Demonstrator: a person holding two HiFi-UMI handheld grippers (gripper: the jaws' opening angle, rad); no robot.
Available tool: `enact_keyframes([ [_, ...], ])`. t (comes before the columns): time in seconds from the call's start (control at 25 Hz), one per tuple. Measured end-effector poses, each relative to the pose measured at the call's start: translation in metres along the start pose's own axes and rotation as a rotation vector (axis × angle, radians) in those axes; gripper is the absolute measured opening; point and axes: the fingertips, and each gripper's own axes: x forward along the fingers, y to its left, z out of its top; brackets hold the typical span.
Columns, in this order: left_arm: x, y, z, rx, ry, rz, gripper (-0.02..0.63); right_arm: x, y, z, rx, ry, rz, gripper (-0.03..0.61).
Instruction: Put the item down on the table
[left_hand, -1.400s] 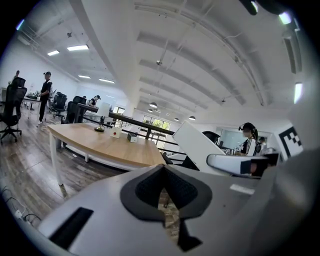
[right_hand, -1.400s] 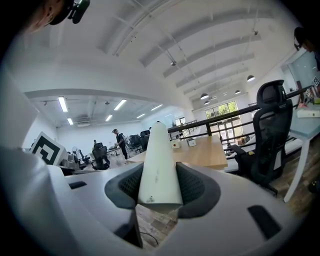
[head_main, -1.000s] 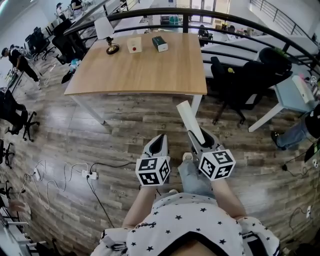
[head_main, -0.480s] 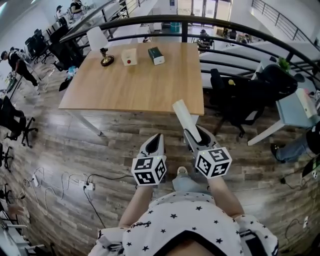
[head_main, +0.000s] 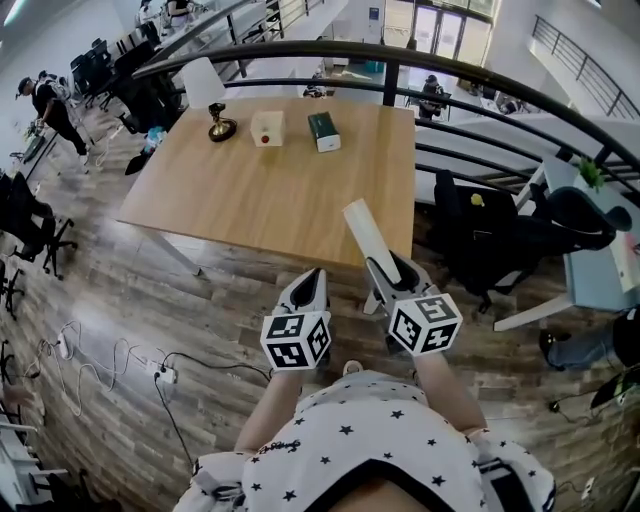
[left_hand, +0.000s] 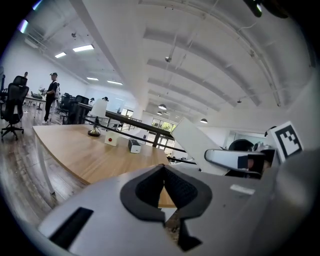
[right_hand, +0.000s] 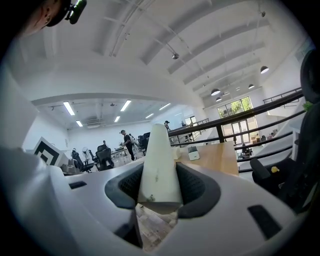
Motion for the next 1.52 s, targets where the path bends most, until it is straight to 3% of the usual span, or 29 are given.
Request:
enact_keyframes([
  [0.68,0.078,0.043,-0.009,-0.073,0.074,0.092,0.011,0.081,-0.062,-0.013,0.035,0.089,0.043,0.158],
  [1.52,0.236,0.112,0.031,-0.078,0.147,0.057,0.011,0.242,-0.169,-0.054,-0.041,0.296,-0.073,0.15],
])
